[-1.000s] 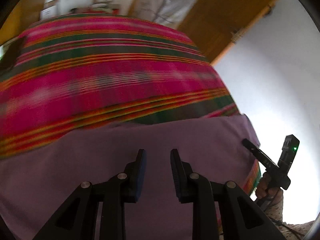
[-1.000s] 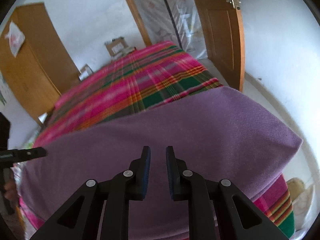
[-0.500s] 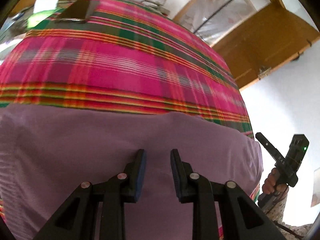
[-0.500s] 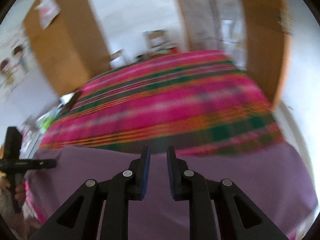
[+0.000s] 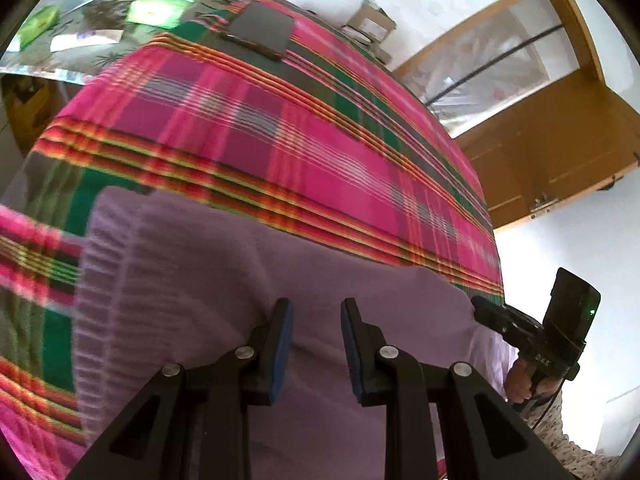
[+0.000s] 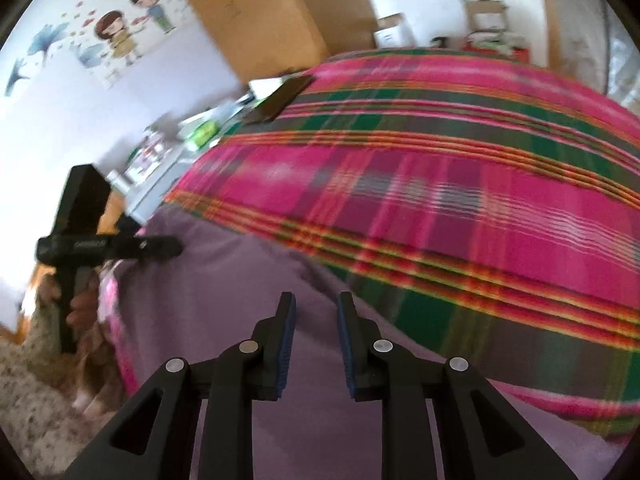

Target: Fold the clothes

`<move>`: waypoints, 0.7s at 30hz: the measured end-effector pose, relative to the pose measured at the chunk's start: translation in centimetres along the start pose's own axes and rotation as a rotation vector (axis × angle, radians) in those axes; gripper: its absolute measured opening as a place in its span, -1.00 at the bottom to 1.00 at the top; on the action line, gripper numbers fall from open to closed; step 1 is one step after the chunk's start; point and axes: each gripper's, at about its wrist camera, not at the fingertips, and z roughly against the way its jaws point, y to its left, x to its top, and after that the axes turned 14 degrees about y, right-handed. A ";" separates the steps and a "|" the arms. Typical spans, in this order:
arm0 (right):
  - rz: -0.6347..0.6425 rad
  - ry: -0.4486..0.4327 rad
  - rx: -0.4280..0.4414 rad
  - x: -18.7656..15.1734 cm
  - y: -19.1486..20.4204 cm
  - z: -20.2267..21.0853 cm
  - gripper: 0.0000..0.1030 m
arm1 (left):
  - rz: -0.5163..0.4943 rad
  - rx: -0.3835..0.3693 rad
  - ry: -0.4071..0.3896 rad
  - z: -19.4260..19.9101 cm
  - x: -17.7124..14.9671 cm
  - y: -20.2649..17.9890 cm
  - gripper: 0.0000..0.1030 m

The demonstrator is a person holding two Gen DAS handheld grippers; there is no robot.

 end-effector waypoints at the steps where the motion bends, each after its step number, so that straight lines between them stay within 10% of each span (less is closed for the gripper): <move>1: 0.014 0.019 0.022 0.2 0.2 -0.3 -0.53 | 0.003 0.005 0.000 0.2 0.0 0.2 -0.50; 21: 0.019 0.293 0.318 3.9 -1.4 -2.8 -0.34 | -0.169 0.063 0.063 -1.5 2.8 -4.7 -0.50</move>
